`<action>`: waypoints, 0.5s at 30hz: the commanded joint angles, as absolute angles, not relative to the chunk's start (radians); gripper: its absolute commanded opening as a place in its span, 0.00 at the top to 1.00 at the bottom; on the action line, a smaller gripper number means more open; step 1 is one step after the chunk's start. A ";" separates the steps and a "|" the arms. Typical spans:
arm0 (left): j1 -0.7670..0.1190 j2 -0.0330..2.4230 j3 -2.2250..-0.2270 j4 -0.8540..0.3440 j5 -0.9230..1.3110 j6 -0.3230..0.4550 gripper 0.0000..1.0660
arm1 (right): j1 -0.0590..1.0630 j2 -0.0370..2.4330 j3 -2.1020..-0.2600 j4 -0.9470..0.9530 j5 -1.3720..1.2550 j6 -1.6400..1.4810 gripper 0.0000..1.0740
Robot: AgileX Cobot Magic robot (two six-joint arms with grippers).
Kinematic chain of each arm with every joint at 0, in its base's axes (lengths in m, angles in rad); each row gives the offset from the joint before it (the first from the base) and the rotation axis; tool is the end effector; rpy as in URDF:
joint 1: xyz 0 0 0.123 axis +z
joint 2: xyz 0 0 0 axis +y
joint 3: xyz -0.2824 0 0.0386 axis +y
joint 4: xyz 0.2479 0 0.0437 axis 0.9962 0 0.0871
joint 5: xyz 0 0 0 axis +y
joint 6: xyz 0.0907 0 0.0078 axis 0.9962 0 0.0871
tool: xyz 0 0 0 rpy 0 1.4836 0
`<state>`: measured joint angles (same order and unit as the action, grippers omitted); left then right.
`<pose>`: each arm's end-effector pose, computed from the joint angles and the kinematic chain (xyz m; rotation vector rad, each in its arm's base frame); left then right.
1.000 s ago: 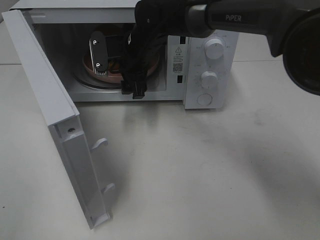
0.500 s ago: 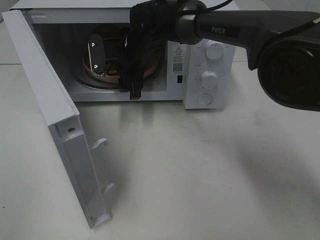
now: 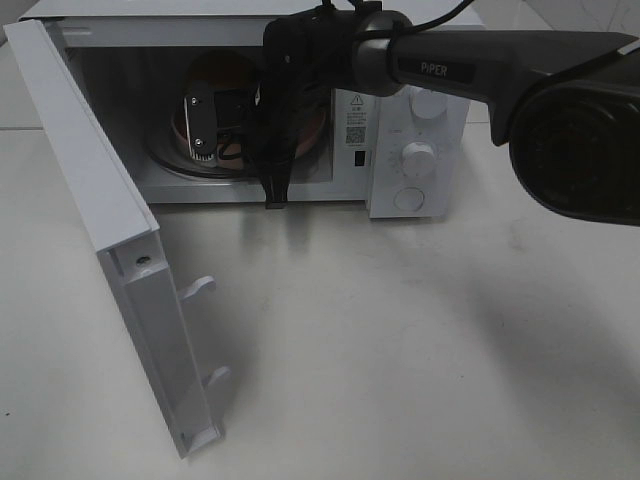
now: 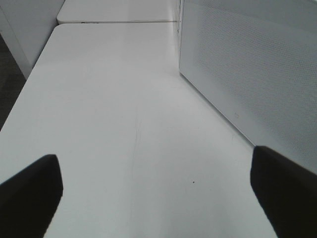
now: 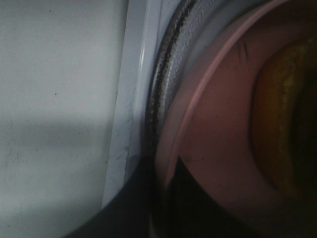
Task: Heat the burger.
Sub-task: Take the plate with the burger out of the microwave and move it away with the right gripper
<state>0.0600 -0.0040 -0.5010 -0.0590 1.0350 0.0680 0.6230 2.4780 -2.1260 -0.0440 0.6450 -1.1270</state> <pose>-0.0043 -0.0049 0.2796 0.0100 2.0122 0.0113 0.4479 0.3188 0.1502 -1.9384 1.5763 -0.2603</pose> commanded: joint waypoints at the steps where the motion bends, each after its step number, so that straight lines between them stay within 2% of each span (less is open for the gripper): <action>1: 0.052 -0.027 -0.497 -0.060 1.029 0.063 0.08 | 0.620 2.474 -2.131 -0.041 0.631 -1.131 1.00; 15: 0.052 -0.027 -0.497 -0.060 1.029 0.063 0.08 | 0.667 2.437 -2.094 -0.024 0.648 -1.217 1.00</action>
